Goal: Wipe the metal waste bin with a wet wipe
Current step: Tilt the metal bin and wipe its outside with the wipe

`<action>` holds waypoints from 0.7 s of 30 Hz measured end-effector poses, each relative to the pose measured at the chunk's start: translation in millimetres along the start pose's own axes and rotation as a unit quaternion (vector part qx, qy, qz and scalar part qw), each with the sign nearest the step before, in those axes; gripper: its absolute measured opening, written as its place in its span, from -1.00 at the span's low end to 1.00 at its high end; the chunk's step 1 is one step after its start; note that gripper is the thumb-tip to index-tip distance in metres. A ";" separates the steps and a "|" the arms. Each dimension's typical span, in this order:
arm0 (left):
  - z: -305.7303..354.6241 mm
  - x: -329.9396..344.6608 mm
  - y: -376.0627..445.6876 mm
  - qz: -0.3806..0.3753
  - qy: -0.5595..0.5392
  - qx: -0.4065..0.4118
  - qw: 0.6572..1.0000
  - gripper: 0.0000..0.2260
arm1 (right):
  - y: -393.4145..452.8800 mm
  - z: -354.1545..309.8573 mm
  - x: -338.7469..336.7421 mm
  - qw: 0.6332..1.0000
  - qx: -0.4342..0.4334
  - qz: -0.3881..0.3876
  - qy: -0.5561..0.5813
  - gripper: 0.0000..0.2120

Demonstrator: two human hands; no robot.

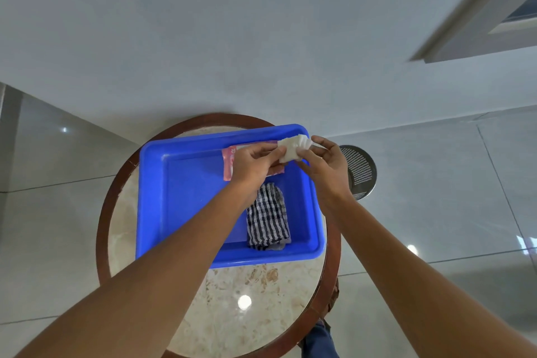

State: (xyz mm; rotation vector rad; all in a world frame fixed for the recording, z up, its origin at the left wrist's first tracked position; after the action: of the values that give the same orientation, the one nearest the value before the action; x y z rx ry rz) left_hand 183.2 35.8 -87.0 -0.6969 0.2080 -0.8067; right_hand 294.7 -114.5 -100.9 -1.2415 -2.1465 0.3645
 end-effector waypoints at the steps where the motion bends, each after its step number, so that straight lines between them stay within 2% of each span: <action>1: 1.7 1.1 -1.1 0.001 0.008 0.006 1.000 -0.72 | 0.0 -1.0 -1.7 1.000 0.000 0.001 0.008 -0.55; 5: 14.2 0.4 -5.1 0.039 0.049 0.025 0.998 -0.75 | -3.2 -8.7 -9.2 1.000 -0.001 0.013 0.024 -0.43; 8: 20.9 13.1 -5.4 0.004 0.068 0.014 0.998 -0.85 | -9.5 -13.8 -17.0 0.999 0.014 0.026 0.017 -0.36; 11: 27.2 36.2 -4.2 -0.062 0.097 0.006 0.993 -0.85 | -19.2 -39.3 -19.6 0.992 -0.023 0.028 -0.122 -0.44; 14: 38.4 57.0 -4.2 -0.099 0.109 0.017 0.989 -0.90 | -24.2 -68.2 -16.0 0.965 -0.084 -0.014 -0.248 -0.50; 18: 50.6 89.1 -1.1 -0.139 0.139 0.036 0.980 -0.88 | -21.4 -79.4 -27.6 0.966 -0.050 -0.086 -0.237 -0.55; 21: 51.3 118.1 5.8 -0.175 0.152 0.043 0.972 -0.93 | -16.8 -80.0 -61.9 0.972 -0.013 -0.085 -0.221 -0.71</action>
State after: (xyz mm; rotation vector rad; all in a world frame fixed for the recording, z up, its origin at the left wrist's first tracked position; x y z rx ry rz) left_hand 289.4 -21.6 -41.6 -0.5304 0.3303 -1.2545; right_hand 356.8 -181.4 -54.3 -1.0524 -2.6188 0.5837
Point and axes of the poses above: each hand's wrist, its own y-axis towards the middle knuckle, its own x-axis out of the palm, z = x × y, the point moved 10 cm from there along y, towards the middle knuckle, and after that the axes turned 9 degrees about -z, right-handed, at the moved point
